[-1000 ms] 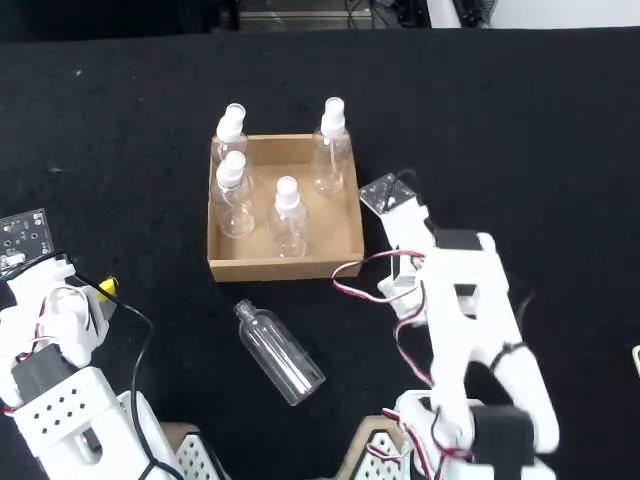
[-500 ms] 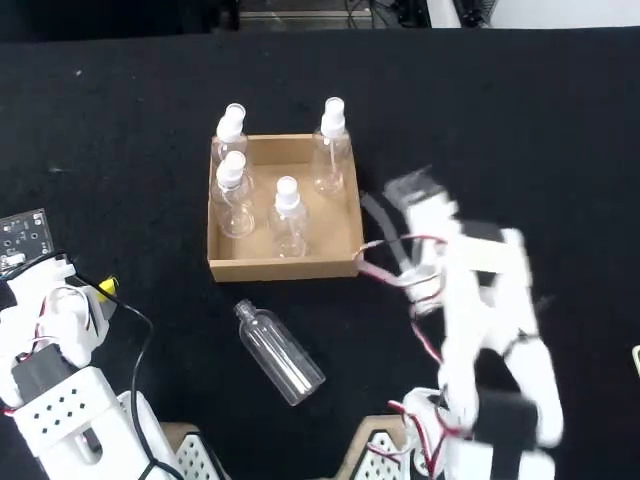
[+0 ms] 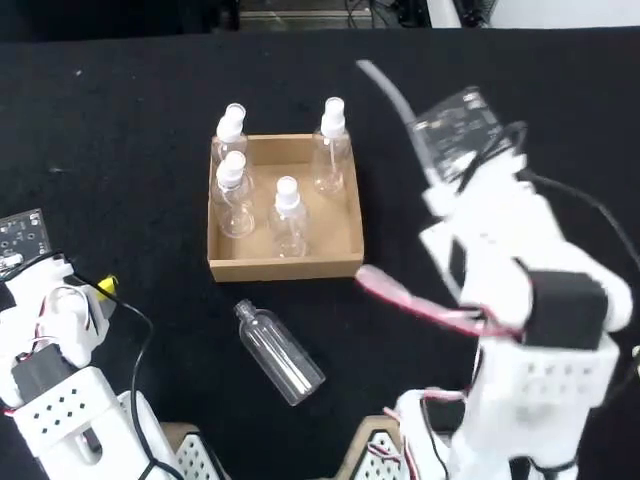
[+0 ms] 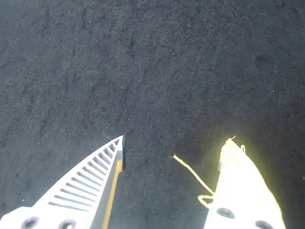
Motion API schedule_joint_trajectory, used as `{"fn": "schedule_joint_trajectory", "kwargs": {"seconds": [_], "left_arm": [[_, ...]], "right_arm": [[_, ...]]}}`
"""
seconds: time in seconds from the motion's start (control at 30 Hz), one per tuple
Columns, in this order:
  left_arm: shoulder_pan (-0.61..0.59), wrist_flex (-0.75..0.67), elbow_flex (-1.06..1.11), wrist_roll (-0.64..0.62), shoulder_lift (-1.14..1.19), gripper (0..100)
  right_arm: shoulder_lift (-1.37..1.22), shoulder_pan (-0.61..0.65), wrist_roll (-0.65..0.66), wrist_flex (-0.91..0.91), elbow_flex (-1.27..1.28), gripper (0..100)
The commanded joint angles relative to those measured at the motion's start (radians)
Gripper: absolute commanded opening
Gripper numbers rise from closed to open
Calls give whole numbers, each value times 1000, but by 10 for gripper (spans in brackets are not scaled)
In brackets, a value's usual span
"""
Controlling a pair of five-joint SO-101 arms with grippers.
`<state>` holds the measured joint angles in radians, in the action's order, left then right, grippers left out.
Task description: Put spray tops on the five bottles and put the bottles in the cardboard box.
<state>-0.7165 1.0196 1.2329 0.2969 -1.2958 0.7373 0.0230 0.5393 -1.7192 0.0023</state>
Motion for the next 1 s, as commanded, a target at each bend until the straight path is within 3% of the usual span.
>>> {"fn": "schedule_joint_trajectory", "kwargs": {"seconds": [0.0,0.3,0.5,0.7,0.9,0.97], "left_arm": [[-36,31,-101,-35,-11,299],[-170,44,-179,-86,-2,299],[-255,60,-217,-91,-2,299],[-269,161,-275,-86,-9,299],[-263,163,-266,-86,-9,299],[-263,163,-266,-86,-9,299]], "right_arm": [[19,206,-58,-26,-131,11],[-133,661,-218,12,-59,11],[-260,821,-281,181,27,11],[-463,885,-384,431,220,19],[-515,922,-434,443,220,299],[-481,951,-434,431,220,334]]}}
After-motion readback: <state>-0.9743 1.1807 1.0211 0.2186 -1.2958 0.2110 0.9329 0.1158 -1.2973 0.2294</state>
